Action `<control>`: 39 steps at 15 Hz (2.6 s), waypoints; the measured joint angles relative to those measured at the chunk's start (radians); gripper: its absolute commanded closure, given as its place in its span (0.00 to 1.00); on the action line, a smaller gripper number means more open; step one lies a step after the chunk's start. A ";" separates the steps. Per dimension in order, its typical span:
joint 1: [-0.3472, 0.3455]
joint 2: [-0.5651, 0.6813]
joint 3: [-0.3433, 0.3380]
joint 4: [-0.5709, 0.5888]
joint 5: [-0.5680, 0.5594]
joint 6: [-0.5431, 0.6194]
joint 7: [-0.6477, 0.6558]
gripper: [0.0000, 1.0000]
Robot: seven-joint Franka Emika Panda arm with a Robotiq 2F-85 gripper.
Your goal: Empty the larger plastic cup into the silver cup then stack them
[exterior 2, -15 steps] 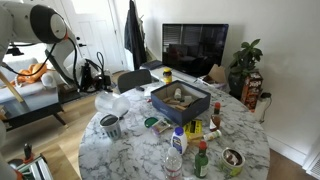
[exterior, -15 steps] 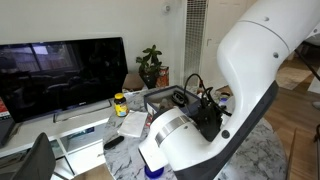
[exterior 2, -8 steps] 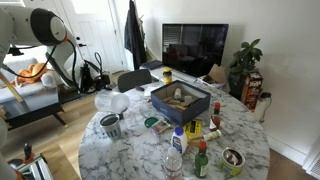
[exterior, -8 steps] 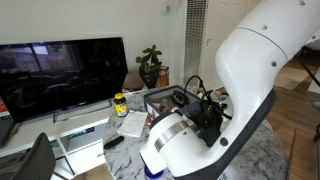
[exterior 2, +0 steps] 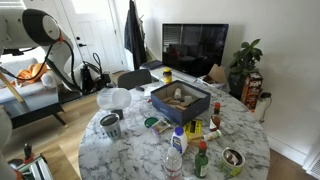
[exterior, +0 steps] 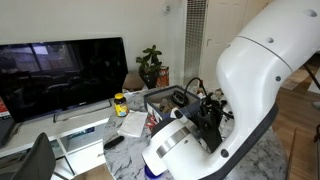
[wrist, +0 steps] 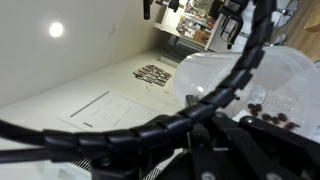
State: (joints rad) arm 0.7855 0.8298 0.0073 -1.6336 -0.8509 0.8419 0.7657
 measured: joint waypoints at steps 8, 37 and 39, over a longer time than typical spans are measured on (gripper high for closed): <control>0.051 0.010 -0.045 0.000 0.000 0.000 -0.027 0.99; -0.383 -0.482 0.171 -0.311 0.175 0.395 -0.108 0.99; -0.389 -0.477 0.173 -0.299 0.177 0.410 -0.116 0.99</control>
State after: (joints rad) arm 0.3961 0.3528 0.1799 -1.9331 -0.6739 1.2522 0.6492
